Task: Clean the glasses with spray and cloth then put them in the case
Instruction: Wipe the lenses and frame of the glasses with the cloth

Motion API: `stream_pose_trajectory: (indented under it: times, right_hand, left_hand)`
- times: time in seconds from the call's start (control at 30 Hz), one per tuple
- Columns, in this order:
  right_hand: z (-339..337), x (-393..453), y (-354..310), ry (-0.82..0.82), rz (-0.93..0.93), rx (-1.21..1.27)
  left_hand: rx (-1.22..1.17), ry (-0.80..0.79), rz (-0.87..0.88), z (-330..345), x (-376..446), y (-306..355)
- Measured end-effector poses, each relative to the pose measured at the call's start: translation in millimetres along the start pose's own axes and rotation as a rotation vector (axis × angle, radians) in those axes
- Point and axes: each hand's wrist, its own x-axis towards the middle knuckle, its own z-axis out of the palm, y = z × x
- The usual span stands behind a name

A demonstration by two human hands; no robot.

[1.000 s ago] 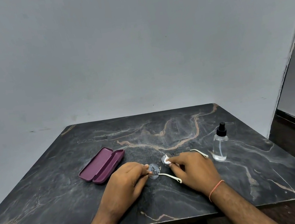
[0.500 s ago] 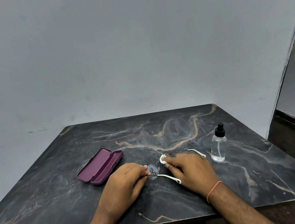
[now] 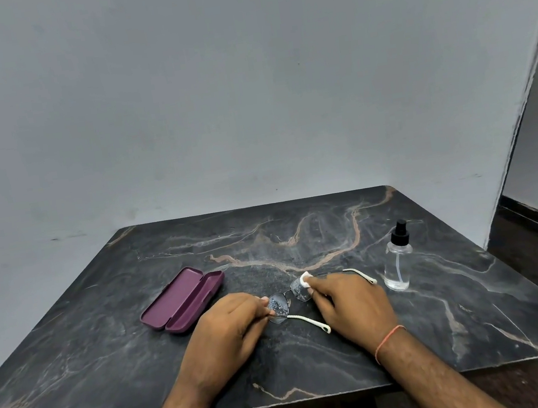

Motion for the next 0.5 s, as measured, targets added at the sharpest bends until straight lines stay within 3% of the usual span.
stream_pose_trajectory:
  times: [0.17,0.4,0.5]
  right_hand:
    - [-0.8,-1.9,-2.1,-0.062,-0.100,0.031]
    - [5.8,3.0,3.0,0.020,0.008,-0.012]
    - [4.5,1.9,1.6,0.003,-0.041,0.018]
  left_hand:
    - [0.014,0.010,-0.012,-2.3,0.2,1.6]
    - [0.009,0.005,0.009,0.0,0.8,1.0]
    - [0.022,-0.002,0.013,-0.9,0.5,0.4]
